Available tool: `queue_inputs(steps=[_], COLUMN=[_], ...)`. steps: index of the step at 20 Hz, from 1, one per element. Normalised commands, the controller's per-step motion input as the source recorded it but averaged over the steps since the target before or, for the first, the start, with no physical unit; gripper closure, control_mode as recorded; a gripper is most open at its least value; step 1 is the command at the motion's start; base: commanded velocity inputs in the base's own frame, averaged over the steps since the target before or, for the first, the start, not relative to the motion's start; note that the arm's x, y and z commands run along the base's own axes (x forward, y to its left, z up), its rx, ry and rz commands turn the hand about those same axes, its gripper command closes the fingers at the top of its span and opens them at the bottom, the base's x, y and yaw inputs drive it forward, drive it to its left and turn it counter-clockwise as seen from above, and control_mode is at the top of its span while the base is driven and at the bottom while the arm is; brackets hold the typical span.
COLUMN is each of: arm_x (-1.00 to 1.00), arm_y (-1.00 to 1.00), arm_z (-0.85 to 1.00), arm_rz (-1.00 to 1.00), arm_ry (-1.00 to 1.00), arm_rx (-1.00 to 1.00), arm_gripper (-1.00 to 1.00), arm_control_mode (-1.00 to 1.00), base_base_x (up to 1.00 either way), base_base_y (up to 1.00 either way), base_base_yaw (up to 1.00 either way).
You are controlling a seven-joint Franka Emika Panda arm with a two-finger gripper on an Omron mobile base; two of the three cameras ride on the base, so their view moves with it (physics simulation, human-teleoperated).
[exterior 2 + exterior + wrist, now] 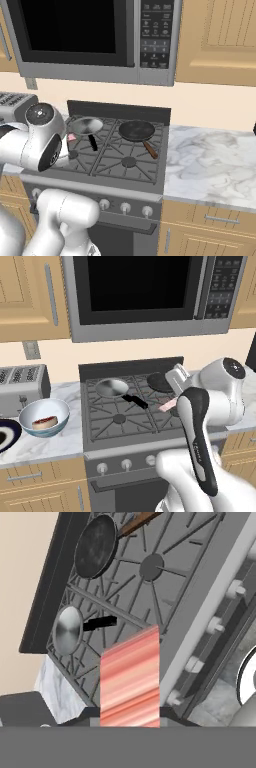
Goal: Place one of the steaks on the plate and the other in the bowl. Then place the bowl in the fridge.
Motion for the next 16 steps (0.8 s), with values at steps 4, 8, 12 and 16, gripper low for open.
queue_inputs(steps=[4, 8, 12, 16], arm_x=[-0.28, 0.0, 0.0, 0.0], arm_y=[-0.09, 0.0, 0.0, 0.0], arm_z=[-0.11, 0.0, 0.0, 0.0], arm_rz=[-0.09, 0.0, 0.0, 0.0], arm_ry=[0.11, 0.0, 0.0, 0.0], arm_rx=[-0.08, 0.0, 0.0, 0.0], arm_gripper=[1.0, 1.0, 1.0, 1.0], arm_control_mode=[-1.0, 1.0, 1.0, 1.0], base_base_x=[0.0, -0.23, -0.03, -0.08], base_base_y=[0.0, 0.31, 0.93, 1.0], base_base_yaw=[0.0, 0.0, 0.0, -0.02])
